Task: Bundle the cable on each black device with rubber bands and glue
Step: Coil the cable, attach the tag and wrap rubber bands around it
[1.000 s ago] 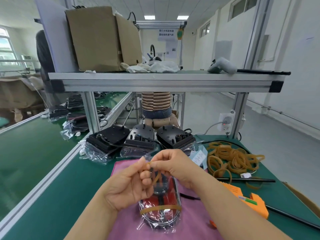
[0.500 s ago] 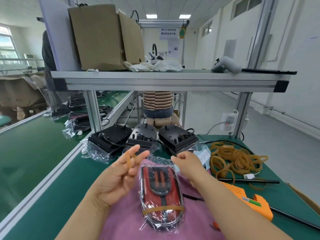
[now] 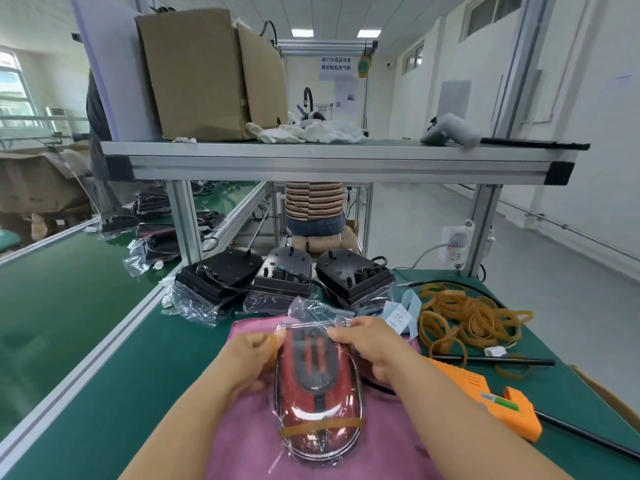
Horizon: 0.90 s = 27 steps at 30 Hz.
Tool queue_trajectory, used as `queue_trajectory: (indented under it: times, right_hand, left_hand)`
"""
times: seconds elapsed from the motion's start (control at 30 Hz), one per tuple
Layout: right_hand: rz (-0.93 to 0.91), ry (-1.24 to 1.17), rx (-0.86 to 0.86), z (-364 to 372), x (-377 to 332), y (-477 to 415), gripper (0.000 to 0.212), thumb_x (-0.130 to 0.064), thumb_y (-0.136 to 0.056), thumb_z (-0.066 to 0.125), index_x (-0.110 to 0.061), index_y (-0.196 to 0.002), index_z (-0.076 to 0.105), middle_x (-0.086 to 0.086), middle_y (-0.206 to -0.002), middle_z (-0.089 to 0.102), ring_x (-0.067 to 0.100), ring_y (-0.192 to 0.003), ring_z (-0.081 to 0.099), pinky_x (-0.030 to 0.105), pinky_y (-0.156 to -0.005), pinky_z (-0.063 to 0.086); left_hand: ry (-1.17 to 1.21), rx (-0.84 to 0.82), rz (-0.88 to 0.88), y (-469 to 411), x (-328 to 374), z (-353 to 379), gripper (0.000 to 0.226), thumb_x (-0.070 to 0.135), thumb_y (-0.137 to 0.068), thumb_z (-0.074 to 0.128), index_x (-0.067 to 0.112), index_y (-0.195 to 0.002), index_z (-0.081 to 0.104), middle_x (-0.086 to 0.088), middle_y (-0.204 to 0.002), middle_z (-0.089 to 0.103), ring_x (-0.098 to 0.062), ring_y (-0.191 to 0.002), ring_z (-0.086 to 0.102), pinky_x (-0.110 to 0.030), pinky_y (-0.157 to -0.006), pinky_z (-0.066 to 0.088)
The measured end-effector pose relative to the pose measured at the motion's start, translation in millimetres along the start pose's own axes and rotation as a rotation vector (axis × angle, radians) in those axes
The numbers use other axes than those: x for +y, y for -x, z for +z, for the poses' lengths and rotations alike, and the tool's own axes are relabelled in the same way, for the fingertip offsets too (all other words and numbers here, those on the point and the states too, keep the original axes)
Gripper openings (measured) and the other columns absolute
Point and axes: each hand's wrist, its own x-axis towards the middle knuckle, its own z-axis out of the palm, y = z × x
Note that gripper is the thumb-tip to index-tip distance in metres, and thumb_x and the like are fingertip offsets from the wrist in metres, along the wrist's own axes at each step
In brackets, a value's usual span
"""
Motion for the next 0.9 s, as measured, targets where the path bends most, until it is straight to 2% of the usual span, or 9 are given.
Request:
queue_trajectory:
  times: [0.07,0.2,0.33,0.4,0.5,0.6,0.73,0.83,0.9]
  right_hand:
    - [-0.049,-0.076,-0.006,-2,-4,10,0.043,-0.011,-0.077,0.082,-0.011,-0.113,0.058,0.014,-0.093,0.073,0.022,-0.073,0.069,0.041,-0.080,0.059]
    - [-0.261,-0.077,-0.021,-5,-10,34,0.029,-0.006,-0.077,0.080,-0.012,-0.102,0.068,0.012,-0.093,0.073,0.024,-0.077,0.072,0.043,-0.081,0.061]
    - [-0.355,0.030,-0.016,-5,-15,56,0.034,-0.016,-0.074,0.081,-0.032,-0.102,0.070,0.005,-0.101,0.073,0.027,-0.097,0.071,0.045,-0.090,0.057]
    - [-0.392,0.052,-0.035,-6,-17,64,0.034,-0.014,-0.077,0.080,-0.034,-0.103,0.070,0.008,-0.104,0.072,0.027,-0.097,0.070,0.041,-0.090,0.057]
    - [-0.436,0.089,-0.029,-7,-20,74,0.030,-0.015,-0.080,0.078,-0.031,-0.105,0.073,0.009,-0.104,0.073,0.025,-0.095,0.070,0.038,-0.091,0.057]
    - [-0.462,0.129,-0.019,-10,-25,81,0.013,-0.030,-0.086,0.073,-0.030,-0.098,0.077,0.000,-0.097,0.075,0.015,-0.091,0.070,0.032,-0.088,0.057]
    - [-0.509,0.163,0.013,-17,-39,86,0.016,-0.036,-0.091,0.066,-0.032,-0.085,0.080,-0.030,-0.099,0.070,-0.015,-0.091,0.062,0.004,-0.071,0.044]
    - [-0.499,0.169,0.058,-20,-43,85,0.016,-0.038,-0.091,0.067,-0.032,-0.081,0.079,-0.016,-0.091,0.074,-0.013,-0.084,0.062,0.009,-0.071,0.045]
    - [-0.505,0.159,0.117,-19,-43,84,0.009,-0.034,-0.088,0.071,-0.031,-0.095,0.076,-0.009,-0.095,0.072,-0.004,-0.091,0.063,0.012,-0.076,0.048]
  left_hand:
    - [0.067,-0.056,0.015,6,5,-9,0.046,0.049,-0.088,0.059,0.007,-0.101,0.072,-0.005,-0.069,0.070,-0.015,-0.056,0.064,-0.032,-0.057,0.058]
    - [0.127,-0.226,0.122,15,12,-27,0.056,0.058,-0.080,0.058,0.014,-0.113,0.070,-0.022,-0.103,0.071,-0.022,-0.082,0.069,-0.044,-0.076,0.059]
    - [0.079,-0.416,0.299,28,27,-34,0.095,0.077,-0.060,0.069,0.034,-0.142,0.046,0.000,-0.134,0.063,-0.021,-0.124,0.059,-0.053,-0.098,0.049]
    - [-0.063,-0.431,0.415,37,33,-33,0.094,0.082,-0.062,0.064,0.044,-0.144,0.040,0.013,-0.142,0.055,-0.013,-0.133,0.050,-0.051,-0.109,0.039]
    - [-0.200,-0.457,0.520,51,44,-29,0.055,0.057,-0.083,0.067,0.054,-0.134,0.047,0.022,-0.136,0.057,0.001,-0.125,0.053,-0.029,-0.105,0.044]
    - [-0.325,-0.318,0.512,54,46,-27,0.043,0.033,-0.087,0.071,0.052,-0.123,0.057,0.023,-0.120,0.066,0.003,-0.111,0.062,-0.033,-0.102,0.046]
    - [-0.332,-0.234,0.535,58,43,-22,0.042,0.029,-0.084,0.074,0.046,-0.121,0.062,0.021,-0.117,0.068,0.000,-0.109,0.063,-0.036,-0.101,0.046]
    - [-0.337,-0.228,0.557,58,44,-20,0.045,0.032,-0.080,0.074,0.044,-0.122,0.062,0.020,-0.116,0.069,0.000,-0.108,0.064,-0.034,-0.098,0.047]
    - [-0.358,-0.187,0.561,58,43,-18,0.048,0.035,-0.078,0.075,0.045,-0.123,0.060,0.023,-0.114,0.069,0.002,-0.106,0.064,-0.033,-0.097,0.047]
